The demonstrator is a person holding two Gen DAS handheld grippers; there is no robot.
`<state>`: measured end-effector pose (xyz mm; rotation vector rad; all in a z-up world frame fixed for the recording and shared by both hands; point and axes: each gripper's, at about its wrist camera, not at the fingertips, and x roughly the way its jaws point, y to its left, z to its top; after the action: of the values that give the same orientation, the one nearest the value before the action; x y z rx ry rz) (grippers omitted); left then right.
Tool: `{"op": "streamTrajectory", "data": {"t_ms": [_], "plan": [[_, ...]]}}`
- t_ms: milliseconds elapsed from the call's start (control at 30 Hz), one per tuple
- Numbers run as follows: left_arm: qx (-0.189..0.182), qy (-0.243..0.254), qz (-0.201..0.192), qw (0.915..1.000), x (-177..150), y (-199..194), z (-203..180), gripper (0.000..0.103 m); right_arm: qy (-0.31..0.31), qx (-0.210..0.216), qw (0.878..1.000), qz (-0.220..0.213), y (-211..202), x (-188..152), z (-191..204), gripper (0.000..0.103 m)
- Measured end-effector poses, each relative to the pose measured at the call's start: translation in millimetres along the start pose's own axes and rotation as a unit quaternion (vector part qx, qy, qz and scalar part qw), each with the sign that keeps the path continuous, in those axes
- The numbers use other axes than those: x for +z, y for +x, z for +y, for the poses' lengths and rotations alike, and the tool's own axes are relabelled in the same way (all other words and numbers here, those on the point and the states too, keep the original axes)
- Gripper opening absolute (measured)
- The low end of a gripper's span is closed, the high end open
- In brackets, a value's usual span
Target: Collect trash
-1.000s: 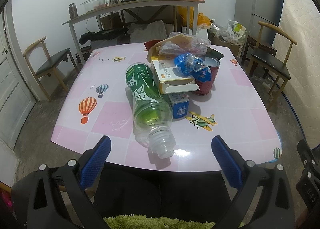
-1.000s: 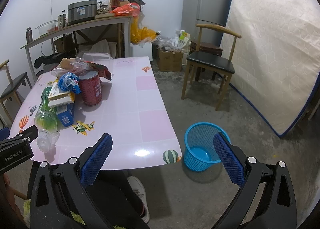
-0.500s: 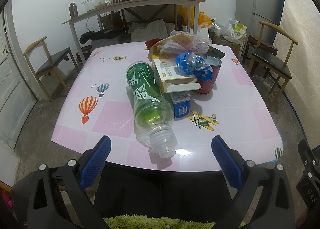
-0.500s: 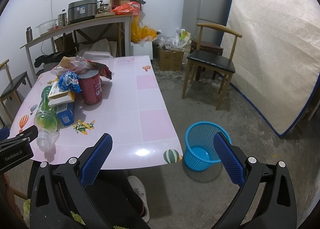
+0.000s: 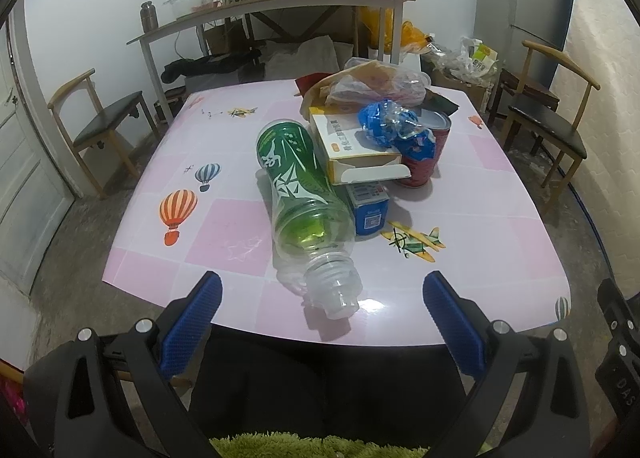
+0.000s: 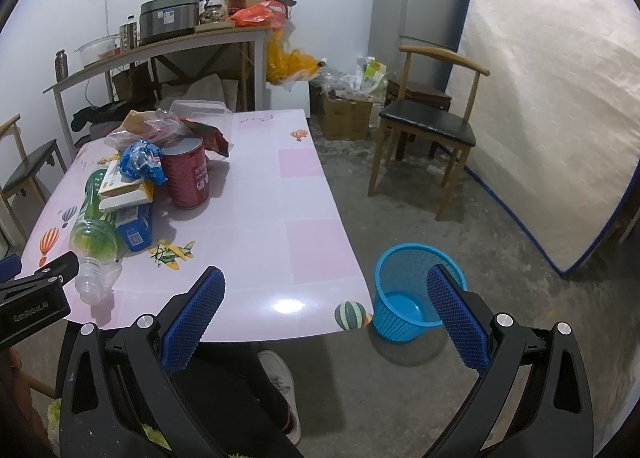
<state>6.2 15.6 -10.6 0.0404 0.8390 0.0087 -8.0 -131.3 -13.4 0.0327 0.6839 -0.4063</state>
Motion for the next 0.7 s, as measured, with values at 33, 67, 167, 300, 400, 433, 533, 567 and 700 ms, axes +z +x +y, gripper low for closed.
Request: {"op": "streamTrajectory", "data": {"t_ms": [33,67,167,300,400,433,533,567,700], "plan": [[0.001,0.000,0.002,1.0000,1.4,1.4,0.0,0.098,-0.002,0.000,1.000,0.001,-0.1,4.0,1.6,0.097],[0.001,0.000,0.002,1.0000,0.5,3.0,1.9,0.098,-0.003,0.001,1.000,0.003,0.9,5.5,2.8,0.097],[0.003,0.002,0.001,1.0000,4.1,4.6,-0.7,0.098,-0.011,0.003,1.000,0.006,4.7,5.7,5.2,0.097],[0.005,0.003,-0.007,1.0000,6.7,10.8,6.3,0.098,-0.023,0.011,1.000,0.010,13.3,10.1,11.0,0.097],[0.007,0.009,-0.025,0.9996,12.0,13.1,16.0,0.098,-0.025,0.029,0.999,0.003,20.1,18.5,16.8,0.097],[0.011,0.011,-0.031,0.9994,14.6,13.8,17.9,0.098,-0.025,0.038,0.999,-0.002,22.7,22.6,19.2,0.097],[0.025,0.010,-0.049,0.9984,23.8,17.0,32.5,0.098,-0.019,0.067,0.997,-0.018,29.5,31.2,26.7,0.097],[0.027,0.006,-0.049,0.9984,27.3,20.0,38.7,0.098,-0.017,0.084,0.996,-0.024,33.8,34.5,30.6,0.097],[0.003,0.013,-0.033,0.9994,42.7,36.6,54.7,0.098,-0.022,0.123,0.992,-0.025,49.3,46.1,51.4,0.097]]}}
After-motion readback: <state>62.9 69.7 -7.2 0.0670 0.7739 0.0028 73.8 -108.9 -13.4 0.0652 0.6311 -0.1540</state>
